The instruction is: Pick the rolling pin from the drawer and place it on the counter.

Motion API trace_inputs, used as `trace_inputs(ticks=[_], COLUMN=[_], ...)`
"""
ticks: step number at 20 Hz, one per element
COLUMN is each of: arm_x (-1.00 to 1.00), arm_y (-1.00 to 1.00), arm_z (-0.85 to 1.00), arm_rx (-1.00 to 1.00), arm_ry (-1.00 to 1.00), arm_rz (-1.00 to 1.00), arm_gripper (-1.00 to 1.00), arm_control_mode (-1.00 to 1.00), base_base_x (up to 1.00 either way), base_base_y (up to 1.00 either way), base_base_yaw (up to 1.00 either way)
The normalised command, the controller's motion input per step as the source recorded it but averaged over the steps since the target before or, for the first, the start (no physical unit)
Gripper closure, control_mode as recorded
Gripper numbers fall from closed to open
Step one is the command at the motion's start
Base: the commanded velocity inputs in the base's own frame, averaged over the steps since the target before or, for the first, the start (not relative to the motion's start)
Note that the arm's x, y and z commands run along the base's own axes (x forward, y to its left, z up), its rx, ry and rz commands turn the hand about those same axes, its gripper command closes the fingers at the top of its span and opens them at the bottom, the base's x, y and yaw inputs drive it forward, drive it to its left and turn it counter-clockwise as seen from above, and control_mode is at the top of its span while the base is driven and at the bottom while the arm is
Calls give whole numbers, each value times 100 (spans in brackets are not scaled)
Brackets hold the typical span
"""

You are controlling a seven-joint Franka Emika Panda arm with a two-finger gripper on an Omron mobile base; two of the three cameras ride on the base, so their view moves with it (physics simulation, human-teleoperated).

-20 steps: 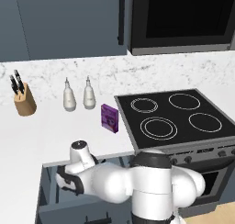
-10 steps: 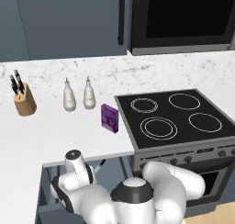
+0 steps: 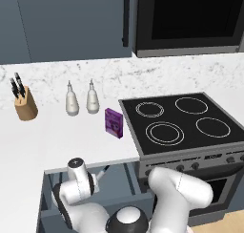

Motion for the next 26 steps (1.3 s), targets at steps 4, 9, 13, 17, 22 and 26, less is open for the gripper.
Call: trace_inputs(ticks=[4,9,13,17,22,26], arm_x=[0,-3,-13,-19,-18,-12], arm_y=[0,0,0,0,2,1], arm_z=[-39,-29,-19,-12,0,1], arm_rx=[0,0,0,0,0,0], arm_ry=[0,0,0,0,0,0], arm_rz=[0,0,0,0,0,-1], arm_gripper=[-100,-100,-100,100,100,100], arm_control_mode=[-100,-100,-100,-100,-100,-100], base_base_x=[0,0,0,0,0,0], base_base_y=[0,0,0,0,0,0], base_base_yaw=[0,0,0,0,0,0])
